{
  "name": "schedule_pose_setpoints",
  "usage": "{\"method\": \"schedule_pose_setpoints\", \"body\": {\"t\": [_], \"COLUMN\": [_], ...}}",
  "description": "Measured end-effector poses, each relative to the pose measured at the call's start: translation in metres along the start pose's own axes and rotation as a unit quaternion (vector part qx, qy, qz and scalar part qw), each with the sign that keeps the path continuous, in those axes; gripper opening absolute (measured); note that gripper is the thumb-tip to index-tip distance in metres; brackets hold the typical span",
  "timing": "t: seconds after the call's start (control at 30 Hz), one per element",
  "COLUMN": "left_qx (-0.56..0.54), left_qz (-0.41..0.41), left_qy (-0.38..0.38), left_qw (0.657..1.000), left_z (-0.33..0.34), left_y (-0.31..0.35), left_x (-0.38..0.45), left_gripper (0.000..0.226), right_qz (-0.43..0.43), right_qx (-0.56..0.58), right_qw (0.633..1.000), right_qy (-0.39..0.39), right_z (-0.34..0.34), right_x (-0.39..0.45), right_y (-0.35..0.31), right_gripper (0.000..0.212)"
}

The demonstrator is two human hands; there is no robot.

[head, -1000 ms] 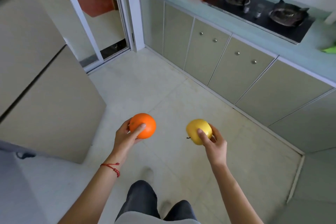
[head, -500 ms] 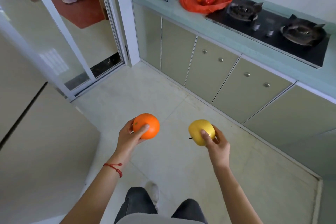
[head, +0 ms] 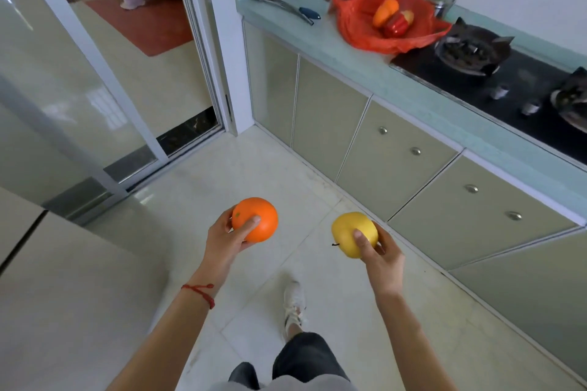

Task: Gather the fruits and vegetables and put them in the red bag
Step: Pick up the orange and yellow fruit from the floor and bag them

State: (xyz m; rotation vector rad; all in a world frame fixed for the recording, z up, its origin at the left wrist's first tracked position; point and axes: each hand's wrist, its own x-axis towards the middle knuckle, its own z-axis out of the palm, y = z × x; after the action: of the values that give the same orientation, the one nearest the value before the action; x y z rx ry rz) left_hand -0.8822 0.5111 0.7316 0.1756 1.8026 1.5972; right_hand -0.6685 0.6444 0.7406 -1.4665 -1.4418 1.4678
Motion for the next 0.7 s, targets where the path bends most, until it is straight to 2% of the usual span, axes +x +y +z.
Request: {"method": "schedule_pose_setpoints", "body": {"t": [0.3, 0.4, 0.53, 0.7], "left_qx": [-0.016, -0.016, -0.016, -0.012], "left_qz": [-0.005, -0.012, -0.011, -0.016], "left_qy": [0.035, 0.04, 0.036, 0.026], "left_qw": [0.999, 0.999, 0.999, 0.999], "left_z": [0.055, 0.062, 0.068, 0.075], "left_y": [0.07, 0.085, 0.102, 0.13], "left_x": [0.119, 0.149, 0.189, 0.256], "left_gripper": [0.049, 0.05, 0.052, 0.052], "right_qz": [-0.016, -0.012, -0.012, -0.009], "right_qx": [-0.025, -0.03, -0.032, -0.026], "right_qw": [0.999, 0.999, 0.999, 1.0], "right_qy": [-0.018, -0.024, -0.026, -0.011], "right_z": [0.045, 0.061, 0.088, 0.126], "right_x": [0.143, 0.174, 0.207, 0.251], "right_y": [-0.078, -0.095, -0.108, -0.124], "right_gripper": [0.074, 0.065, 0.078, 0.077]}}
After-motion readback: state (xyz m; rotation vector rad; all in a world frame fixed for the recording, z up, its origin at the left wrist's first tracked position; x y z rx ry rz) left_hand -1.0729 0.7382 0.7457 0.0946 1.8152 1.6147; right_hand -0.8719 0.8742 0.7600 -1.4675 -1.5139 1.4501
